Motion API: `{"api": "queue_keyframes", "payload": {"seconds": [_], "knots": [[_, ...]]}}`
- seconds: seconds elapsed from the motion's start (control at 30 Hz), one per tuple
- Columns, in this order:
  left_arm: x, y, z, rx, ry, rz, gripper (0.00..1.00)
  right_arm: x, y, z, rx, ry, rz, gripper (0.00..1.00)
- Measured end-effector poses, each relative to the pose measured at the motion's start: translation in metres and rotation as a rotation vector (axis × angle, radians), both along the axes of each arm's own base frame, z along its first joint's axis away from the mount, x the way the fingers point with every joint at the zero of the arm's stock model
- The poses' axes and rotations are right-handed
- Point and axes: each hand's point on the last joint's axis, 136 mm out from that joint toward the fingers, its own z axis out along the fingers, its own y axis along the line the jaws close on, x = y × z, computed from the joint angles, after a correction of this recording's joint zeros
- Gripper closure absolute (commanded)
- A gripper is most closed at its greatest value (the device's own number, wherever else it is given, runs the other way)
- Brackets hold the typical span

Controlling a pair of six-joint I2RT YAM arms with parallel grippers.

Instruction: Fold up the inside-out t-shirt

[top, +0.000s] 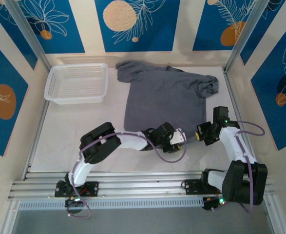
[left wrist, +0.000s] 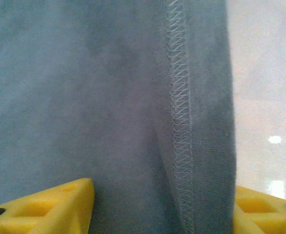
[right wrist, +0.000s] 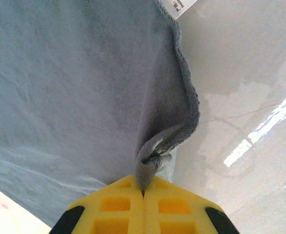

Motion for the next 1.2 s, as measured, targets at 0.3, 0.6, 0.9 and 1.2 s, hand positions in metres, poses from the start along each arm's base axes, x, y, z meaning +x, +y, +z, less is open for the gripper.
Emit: {"api": "queue_keyframes", "payload": {"seconds": [0.3,0.6,0.9,1.2], "knots": [[0.012,0.027,0.0,0.024,-0.054,0.078,0.43,0.0,-0.002,0.0,0.003,0.002,-0.011,1.0],[0.024,0.053,-0.001,0.044,-0.024,0.112,0.43,-0.001,-0.003,0.0,0.002,0.002,-0.009,1.0],[0.023,0.062,-0.003,0.053,0.009,0.11,0.59,-0.002,-0.004,0.0,0.003,0.009,-0.014,1.0],[0.032,0.068,-0.002,0.065,-0.004,0.17,1.0,-0.005,-0.007,-0.002,-0.022,0.018,-0.006,0.78]]}}
